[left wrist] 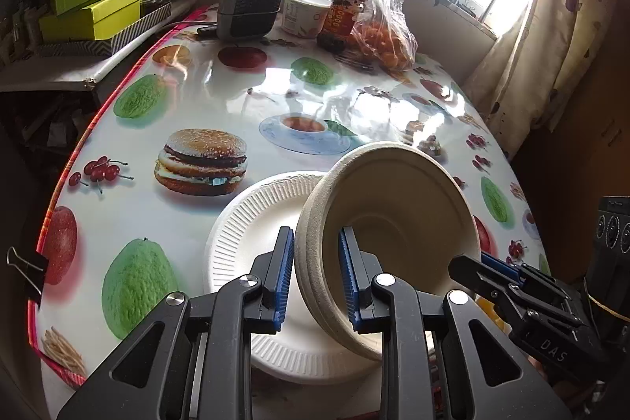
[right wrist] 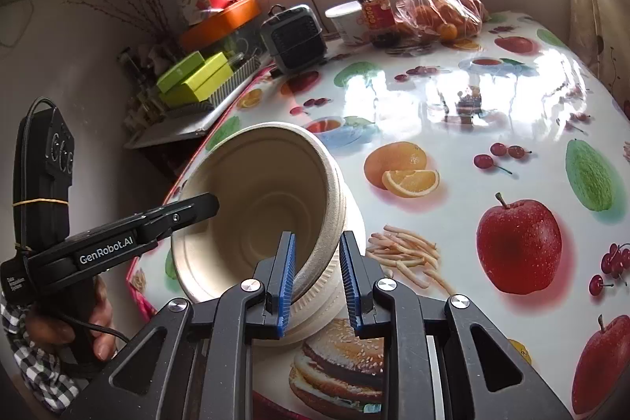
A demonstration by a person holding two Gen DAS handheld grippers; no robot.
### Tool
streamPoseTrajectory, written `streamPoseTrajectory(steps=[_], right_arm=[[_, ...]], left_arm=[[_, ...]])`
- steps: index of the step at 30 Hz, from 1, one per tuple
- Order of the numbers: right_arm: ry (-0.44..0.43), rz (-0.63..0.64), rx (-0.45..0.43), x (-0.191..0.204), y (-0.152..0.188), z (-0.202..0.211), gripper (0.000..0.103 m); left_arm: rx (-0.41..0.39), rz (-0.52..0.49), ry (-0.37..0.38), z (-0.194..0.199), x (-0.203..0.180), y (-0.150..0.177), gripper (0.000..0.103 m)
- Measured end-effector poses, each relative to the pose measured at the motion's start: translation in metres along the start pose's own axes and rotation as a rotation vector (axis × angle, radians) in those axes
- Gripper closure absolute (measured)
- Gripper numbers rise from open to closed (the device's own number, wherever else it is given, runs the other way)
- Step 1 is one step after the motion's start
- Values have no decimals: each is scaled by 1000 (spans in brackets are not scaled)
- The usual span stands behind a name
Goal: Organize plates and bowls
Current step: 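Lower the bowl stack onto the white plate stack with the left gripper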
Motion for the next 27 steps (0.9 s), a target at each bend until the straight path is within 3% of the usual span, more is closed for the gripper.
streamPoseTrajectory(steps=[27], right_arm=[[-8, 23, 52, 17, -6, -32, 80]], left_arm=[[33, 66, -20, -13, 35, 5, 79]])
Point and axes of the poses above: each gripper's, at about its wrist camera, not at the fingertips, and z roughly against the way its jaws point, x to its left, y to its underside, the point moved 4 cm from there along -z, roughly the way its jaws point, and after that the axes turned 4 degrees about -y, right-handed, at the moved point
